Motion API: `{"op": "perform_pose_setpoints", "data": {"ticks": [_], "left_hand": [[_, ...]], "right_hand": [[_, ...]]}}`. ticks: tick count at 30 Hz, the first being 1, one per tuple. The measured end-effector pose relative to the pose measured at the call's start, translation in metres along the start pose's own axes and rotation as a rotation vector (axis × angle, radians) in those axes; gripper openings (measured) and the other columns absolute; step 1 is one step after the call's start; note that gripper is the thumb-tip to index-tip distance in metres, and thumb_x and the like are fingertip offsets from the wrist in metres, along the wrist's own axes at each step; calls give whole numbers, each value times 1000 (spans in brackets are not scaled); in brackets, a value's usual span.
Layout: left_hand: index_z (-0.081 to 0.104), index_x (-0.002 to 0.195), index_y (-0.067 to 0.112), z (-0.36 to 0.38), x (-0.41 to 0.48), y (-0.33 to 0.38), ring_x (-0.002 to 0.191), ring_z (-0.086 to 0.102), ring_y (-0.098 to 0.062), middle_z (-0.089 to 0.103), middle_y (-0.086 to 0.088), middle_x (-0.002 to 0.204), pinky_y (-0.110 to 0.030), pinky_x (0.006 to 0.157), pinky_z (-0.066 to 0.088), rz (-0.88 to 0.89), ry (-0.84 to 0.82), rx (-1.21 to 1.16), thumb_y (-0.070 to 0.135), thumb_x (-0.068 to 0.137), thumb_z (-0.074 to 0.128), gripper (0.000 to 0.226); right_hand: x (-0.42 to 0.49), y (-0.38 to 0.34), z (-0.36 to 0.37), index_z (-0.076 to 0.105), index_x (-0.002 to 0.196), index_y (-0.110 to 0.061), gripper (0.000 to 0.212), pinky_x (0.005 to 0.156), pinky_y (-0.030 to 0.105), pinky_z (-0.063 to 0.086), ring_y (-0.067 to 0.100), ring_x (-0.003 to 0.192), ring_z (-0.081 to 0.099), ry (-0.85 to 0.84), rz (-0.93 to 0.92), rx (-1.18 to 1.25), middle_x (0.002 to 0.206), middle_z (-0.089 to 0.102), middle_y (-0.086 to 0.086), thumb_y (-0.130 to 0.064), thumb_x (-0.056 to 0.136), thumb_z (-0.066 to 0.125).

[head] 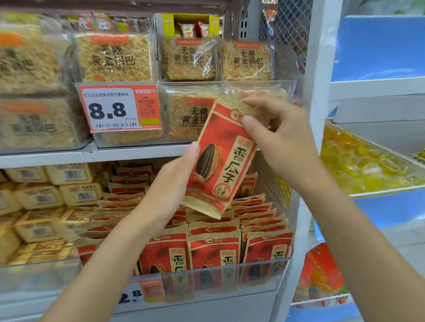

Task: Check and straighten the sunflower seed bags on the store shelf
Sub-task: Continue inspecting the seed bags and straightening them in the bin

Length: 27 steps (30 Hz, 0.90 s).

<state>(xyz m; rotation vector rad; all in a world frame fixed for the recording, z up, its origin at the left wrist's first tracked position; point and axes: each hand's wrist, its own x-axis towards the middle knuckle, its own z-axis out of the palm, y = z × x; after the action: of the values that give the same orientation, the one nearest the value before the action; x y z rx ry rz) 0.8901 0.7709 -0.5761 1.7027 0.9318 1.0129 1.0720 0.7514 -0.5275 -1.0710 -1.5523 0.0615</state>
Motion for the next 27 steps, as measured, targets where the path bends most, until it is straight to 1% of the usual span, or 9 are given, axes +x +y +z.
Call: {"op": "perform_pose_setpoints", "data": {"ticks": [4,7,9,11,13,16,19,23,27], "left_hand": [[71,92,14,-4,-11,-21,77,73,-14,77,1,86,-34,77,55,44,143,57,53,95,37,51],[71,95,10,-4,-12,-27,79,73,-15,77,-1,89,-39,79,56,52,192,45,53,93,38,54],[71,96,11,-3,-10,-26,80,73,-16,77,-2,90,-38,78,56,76,201,39,52,94,39,53],[71,97,15,0,-9,-25,81,73,-13,77,1,91,-32,75,57,68,194,40,53,94,38,50],[71,98,17,0,-10,-25,81,73,-11,77,3,91,-26,73,57,58,178,28,52,96,38,48],[71,97,16,2,-11,-22,79,73,-10,77,3,89,-19,68,56,74,207,-10,48,99,38,47],[72,100,18,5,-12,-17,82,73,-8,77,3,91,-15,67,55,68,277,-103,48,101,35,47],[70,104,29,7,-15,-14,88,72,-4,77,9,95,-13,68,54,26,233,-117,53,101,31,45],[72,97,27,3,-16,-12,86,72,-7,77,8,91,-28,79,56,18,221,-1,55,100,34,48]], "right_hand": [[-28,13,17,63,115,-25,30,56,17,47,6,70,65,5,400,416,74,72,-6,-11,89,69],[-38,17,22,65,114,-20,27,66,29,56,14,85,72,-104,597,515,86,77,-1,-28,89,69],[-43,15,26,70,102,-18,19,72,31,59,13,85,73,-211,588,438,89,77,-2,-32,90,67],[-48,11,31,72,90,-17,15,60,23,55,8,71,71,-217,559,377,81,76,-3,-30,92,65],[-51,9,31,71,84,-16,19,54,21,52,7,63,68,-180,507,340,75,76,-2,-29,94,62],[-51,5,30,69,89,-18,16,58,20,53,6,69,70,-195,474,370,78,76,-7,-28,96,60],[-53,0,28,67,99,-21,8,60,11,48,0,75,70,-296,439,411,85,76,-12,-25,93,63],[-57,-2,27,68,92,-25,8,54,8,44,-3,66,68,-292,397,400,73,74,-16,-21,94,61],[-56,-2,26,67,101,-15,15,52,11,45,-1,64,67,-281,470,458,75,75,-11,-26,95,58]]}}
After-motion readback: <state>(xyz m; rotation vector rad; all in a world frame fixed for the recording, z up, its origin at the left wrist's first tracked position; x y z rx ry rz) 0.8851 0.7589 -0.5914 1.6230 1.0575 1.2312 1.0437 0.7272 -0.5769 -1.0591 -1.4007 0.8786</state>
